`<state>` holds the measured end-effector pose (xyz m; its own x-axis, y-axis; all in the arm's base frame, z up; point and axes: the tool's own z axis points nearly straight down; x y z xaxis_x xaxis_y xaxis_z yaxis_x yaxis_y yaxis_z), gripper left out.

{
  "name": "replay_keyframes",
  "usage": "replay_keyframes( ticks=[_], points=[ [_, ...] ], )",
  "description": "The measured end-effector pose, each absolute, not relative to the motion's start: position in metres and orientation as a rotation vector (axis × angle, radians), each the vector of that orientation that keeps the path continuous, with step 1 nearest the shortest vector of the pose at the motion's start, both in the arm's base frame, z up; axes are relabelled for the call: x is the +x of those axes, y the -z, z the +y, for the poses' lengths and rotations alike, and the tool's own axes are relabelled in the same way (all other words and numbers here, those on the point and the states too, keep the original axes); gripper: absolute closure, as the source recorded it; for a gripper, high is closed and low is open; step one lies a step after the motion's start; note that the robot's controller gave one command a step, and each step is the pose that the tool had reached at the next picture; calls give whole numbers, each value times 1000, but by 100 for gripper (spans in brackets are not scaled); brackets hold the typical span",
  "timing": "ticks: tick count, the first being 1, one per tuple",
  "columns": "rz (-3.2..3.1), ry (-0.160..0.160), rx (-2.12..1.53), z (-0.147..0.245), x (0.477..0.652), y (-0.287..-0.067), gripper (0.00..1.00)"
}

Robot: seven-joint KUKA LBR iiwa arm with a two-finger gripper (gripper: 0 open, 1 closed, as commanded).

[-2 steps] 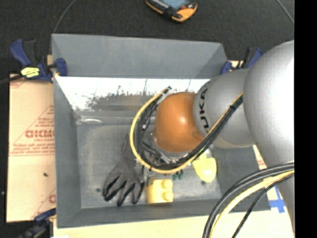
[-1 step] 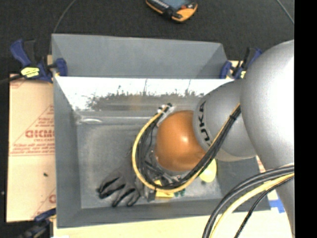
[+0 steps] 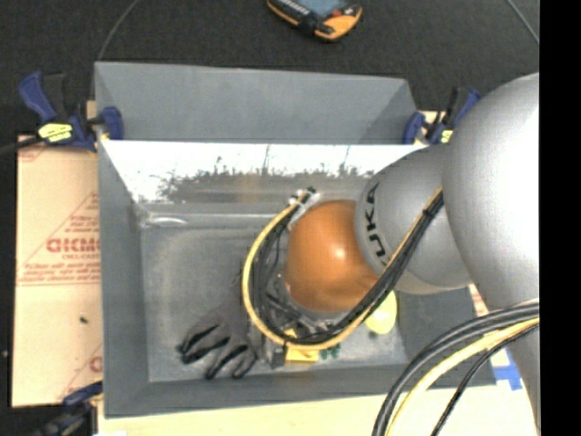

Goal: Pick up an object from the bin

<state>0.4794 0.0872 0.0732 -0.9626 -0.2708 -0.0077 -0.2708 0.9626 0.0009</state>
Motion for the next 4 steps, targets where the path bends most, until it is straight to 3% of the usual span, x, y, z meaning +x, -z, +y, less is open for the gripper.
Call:
replay_keyframes(
  ticks=[1, 2, 3, 4],
  points=[
    [3064, -1, -643, 89, 500, -77, 100],
    [3093, -12, -510, 169, 490, -95, 100],
    [3056, 0, -672, 114, 492, -126, 100],
    [3063, -12, -656, 149, 502, -95, 0]
  ],
)
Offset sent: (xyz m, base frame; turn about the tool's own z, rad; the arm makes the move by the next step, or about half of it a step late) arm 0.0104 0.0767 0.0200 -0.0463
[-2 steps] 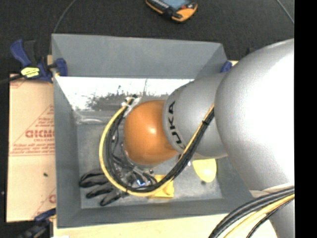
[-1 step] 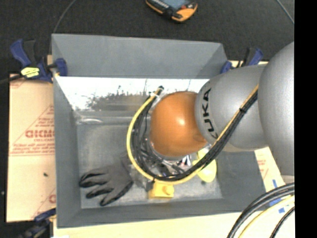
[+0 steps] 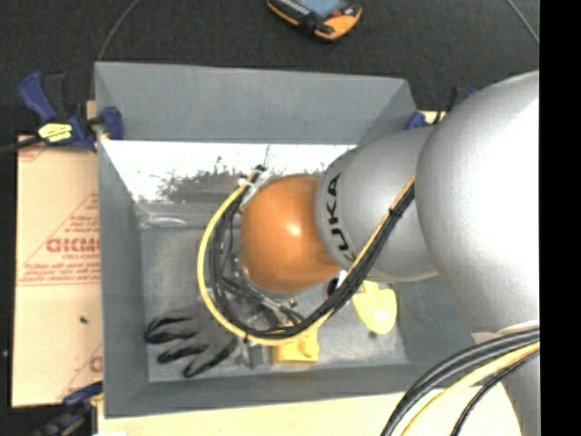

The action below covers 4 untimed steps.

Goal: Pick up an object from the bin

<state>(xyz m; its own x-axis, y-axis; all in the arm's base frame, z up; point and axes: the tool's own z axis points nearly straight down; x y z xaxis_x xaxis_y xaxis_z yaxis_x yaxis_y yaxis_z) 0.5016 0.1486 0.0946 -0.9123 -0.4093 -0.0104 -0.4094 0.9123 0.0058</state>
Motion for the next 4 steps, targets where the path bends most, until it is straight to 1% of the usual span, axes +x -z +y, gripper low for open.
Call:
replay_keyframes(
  ticks=[2, 3, 4],
  points=[
    [3063, -12, -653, 148, 502, -95, 0],
    [2852, -11, -1283, 178, 500, -71, 100],
    [2852, -11, -1282, 178, 500, -71, 100]
  ],
)
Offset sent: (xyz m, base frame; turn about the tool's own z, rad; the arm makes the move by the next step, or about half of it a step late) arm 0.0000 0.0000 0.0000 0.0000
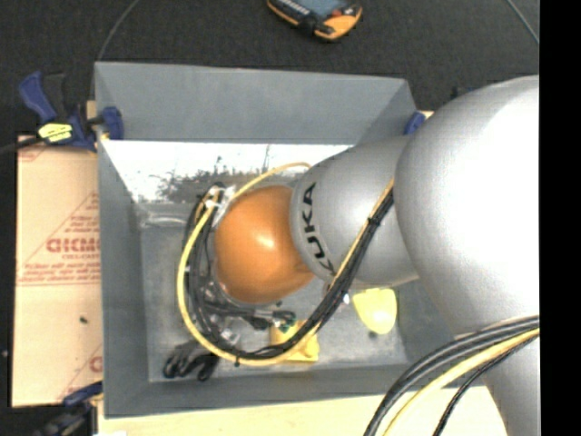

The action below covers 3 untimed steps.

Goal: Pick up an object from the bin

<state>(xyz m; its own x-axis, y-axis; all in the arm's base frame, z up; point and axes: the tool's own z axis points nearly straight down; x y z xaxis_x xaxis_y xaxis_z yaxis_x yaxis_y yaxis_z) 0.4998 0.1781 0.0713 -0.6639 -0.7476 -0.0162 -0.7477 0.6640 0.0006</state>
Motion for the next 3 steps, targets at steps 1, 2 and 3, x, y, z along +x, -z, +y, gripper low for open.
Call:
replay_keyframes(
  ticks=[1, 2, 3],
  points=[
    [2829, -10, -1318, 176, 502, -103, 100],
    [2847, -13, -1291, 175, 494, -102, 100],
    [2734, -10, -1502, 230, 474, -93, 100]
  ],
)
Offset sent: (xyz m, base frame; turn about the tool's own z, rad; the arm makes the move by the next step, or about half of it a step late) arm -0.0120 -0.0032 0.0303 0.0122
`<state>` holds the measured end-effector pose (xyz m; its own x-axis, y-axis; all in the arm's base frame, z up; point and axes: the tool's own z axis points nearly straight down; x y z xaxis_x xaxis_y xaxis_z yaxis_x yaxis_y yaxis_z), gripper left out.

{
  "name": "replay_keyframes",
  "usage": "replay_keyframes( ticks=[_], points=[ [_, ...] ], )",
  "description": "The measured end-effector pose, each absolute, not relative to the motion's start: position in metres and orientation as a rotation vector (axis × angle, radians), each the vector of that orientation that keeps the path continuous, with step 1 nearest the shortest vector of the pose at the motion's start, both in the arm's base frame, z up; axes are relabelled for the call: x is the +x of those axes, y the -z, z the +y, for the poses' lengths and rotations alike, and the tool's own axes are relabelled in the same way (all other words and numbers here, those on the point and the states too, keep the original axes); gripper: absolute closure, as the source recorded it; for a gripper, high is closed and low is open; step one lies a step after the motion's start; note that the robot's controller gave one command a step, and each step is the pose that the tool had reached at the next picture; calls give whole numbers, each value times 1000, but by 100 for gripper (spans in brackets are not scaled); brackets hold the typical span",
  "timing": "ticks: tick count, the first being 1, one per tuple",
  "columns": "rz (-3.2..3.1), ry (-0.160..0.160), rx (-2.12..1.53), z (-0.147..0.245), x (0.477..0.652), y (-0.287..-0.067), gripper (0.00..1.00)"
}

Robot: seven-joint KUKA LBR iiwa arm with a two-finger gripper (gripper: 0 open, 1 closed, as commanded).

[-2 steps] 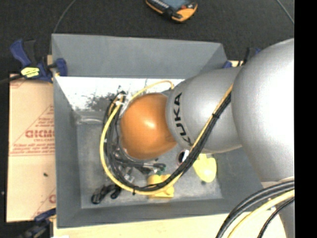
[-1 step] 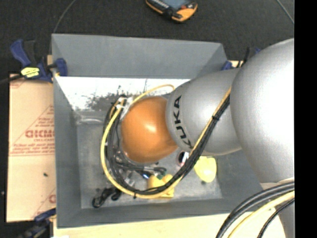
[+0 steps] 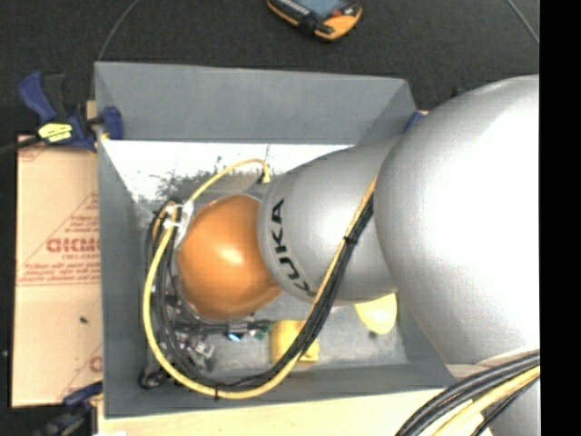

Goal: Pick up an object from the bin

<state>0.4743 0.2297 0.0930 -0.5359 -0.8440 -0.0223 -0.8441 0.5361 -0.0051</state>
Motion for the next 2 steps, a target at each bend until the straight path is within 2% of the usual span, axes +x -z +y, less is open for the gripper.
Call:
replay_keyframes(
  ticks=[1, 2],
  points=[
    [3003, -16, -871, 185, 478, -97, 100],
    [3014, -15, -823, 187, 477, -90, 100]
  ],
)
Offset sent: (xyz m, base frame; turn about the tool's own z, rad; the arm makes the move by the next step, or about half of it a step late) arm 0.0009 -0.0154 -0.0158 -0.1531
